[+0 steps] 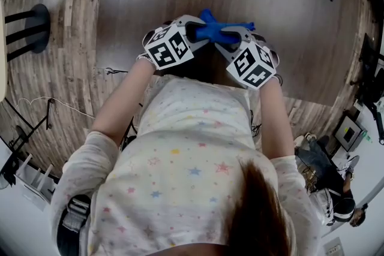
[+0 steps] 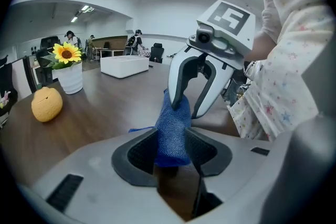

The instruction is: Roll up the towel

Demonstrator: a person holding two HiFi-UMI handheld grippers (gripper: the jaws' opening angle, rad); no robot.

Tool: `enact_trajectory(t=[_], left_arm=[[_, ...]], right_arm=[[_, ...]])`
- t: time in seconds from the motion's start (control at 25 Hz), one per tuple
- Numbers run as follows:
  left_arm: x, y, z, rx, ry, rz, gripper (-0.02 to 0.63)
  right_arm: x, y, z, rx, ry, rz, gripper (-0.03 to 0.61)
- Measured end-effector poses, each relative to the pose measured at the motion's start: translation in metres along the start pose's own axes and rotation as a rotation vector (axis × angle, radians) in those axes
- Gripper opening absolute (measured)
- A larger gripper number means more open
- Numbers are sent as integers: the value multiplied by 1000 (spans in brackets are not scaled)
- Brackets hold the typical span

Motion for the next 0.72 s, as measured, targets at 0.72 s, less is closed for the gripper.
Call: enact_trajectory(t=[0.72], left_arm=[[-9,0,2,75,8,113,162]], right_arm=[[18,-16,2,-64,69,-63,112]])
Point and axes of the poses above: the fingertips, and each gripper's own axes: x forward along the fingers, y to its left, z out of its top, the point moved 3 cm from there along -x, backward along the fingers, and after that the axes turned 4 degrees about -z, right-handed, at the moved point
